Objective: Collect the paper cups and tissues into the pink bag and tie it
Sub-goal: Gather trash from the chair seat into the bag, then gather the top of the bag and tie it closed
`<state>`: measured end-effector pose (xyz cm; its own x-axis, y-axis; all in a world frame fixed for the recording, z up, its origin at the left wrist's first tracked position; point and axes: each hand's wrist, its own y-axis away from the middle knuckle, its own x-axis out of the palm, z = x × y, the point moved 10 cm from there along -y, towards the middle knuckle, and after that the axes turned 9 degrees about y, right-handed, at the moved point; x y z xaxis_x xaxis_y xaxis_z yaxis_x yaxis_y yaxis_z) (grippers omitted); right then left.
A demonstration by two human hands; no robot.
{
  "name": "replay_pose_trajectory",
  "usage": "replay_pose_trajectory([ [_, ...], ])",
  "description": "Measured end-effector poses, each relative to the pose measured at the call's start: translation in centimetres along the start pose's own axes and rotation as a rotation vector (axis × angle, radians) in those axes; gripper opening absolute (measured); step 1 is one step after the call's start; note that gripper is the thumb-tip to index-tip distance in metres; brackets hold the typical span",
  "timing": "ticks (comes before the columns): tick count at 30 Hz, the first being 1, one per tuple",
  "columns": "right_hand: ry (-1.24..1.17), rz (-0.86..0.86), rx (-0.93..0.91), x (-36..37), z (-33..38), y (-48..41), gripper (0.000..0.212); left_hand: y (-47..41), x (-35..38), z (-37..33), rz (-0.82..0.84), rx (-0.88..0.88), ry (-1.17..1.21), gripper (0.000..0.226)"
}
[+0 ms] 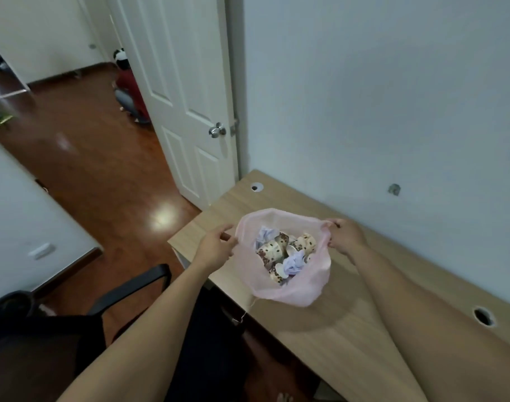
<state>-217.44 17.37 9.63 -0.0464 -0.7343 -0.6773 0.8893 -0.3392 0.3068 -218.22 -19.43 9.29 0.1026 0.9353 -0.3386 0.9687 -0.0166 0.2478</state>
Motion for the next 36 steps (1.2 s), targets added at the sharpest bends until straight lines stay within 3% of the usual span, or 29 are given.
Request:
replay_pose_trajectory([
  [7, 0.086, -0.043, 0.059, 1.0, -1.9, 3.8, 0.036, 2.5, -3.3, 2.1, 0.006, -0.021, -0.011, 0.055],
  [13, 0.158, -0.117, 0.014, 2.5, 1.2, 10.1, 0.058, 3.9, -10.6, 3.6, 0.041, 0.044, -0.067, 0.053],
  [16, 0.182, -0.142, -0.033, 6.0, 4.3, 14.3, 0.056, 5.5, -15.9, 5.3, 0.090, 0.125, -0.122, 0.050],
  [20, 0.133, -0.156, -0.047, 13.3, 7.4, 22.0, 0.051, 9.3, -23.7, 8.5, 0.170, 0.252, -0.315, 0.042],
  [27, 0.131, 0.064, -0.038, 30.6, 11.5, 34.1, 0.057, 15.7, -38.1, 17.5, 0.265, 0.322, -0.700, 0.036],
  [32, 0.142, 0.236, -0.112, 42.2, 15.8, 41.2, 0.061, 18.9, -45.1, 23.6, 0.326, 0.233, -0.897, 0.040],
  [36, 0.185, 0.414, -0.132, 51.6, 18.0, 46.9, 0.075, 22.0, -47.2, 28.9, 0.497, 0.048, -1.020, 0.074],
])
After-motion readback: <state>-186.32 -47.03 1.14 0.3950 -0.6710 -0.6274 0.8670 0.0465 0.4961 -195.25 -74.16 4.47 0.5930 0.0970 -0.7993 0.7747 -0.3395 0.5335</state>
